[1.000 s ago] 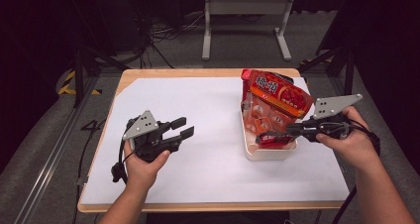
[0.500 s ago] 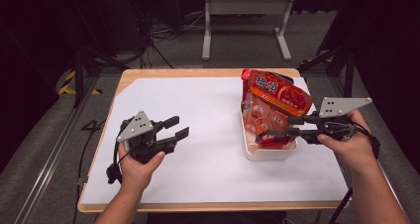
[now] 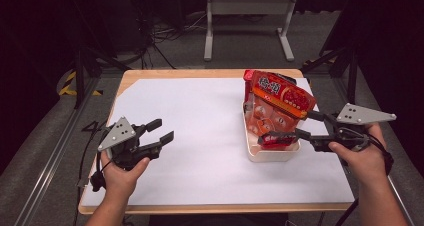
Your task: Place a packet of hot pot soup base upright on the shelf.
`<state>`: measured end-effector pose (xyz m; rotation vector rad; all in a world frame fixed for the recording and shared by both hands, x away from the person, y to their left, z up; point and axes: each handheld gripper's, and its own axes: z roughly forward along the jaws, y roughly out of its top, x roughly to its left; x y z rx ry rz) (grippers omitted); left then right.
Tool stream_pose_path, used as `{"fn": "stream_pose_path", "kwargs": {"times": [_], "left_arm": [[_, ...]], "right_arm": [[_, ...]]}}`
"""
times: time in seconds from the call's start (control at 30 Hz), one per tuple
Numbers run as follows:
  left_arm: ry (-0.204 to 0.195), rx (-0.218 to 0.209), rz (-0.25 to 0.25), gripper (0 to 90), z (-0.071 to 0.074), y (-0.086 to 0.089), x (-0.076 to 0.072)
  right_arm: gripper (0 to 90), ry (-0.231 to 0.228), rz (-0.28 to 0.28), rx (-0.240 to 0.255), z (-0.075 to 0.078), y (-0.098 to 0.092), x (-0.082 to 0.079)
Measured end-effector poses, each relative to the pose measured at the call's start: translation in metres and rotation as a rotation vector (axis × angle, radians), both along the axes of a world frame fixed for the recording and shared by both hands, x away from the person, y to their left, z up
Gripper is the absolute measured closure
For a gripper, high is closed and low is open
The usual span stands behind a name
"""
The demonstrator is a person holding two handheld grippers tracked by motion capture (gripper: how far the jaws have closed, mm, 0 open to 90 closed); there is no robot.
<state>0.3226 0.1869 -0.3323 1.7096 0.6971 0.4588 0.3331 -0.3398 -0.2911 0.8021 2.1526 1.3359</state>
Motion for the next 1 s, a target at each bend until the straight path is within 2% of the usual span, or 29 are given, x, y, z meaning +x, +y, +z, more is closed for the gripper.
{"fn": "stream_pose_path", "kwargs": {"times": [0.2,0.37,0.6,0.87,1.0], "left_arm": [[-0.004,0.013,0.026,41.1,-0.007,0.016,-0.008],[-0.008,0.023,0.047,40.3,-0.015,0.026,-0.014],[-0.001,0.032,0.068,38.4,-0.028,0.035,-0.017],[0.006,0.003,0.051,37.5,-0.041,0.042,-0.018],[0.013,0.012,0.052,37.1,-0.046,0.042,-0.017]], "right_arm": [[27.4,-0.007,-0.041,0.031,-0.011,-0.009,-0.004],[26.9,-0.003,-0.096,0.024,-0.024,-0.015,-0.005],[25.8,-0.011,-0.152,0.044,-0.038,-0.021,-0.007],[25.3,-0.026,-0.160,0.052,-0.052,-0.021,-0.008],[25.3,-0.016,-0.159,0.055,-0.059,-0.022,-0.006]]}}
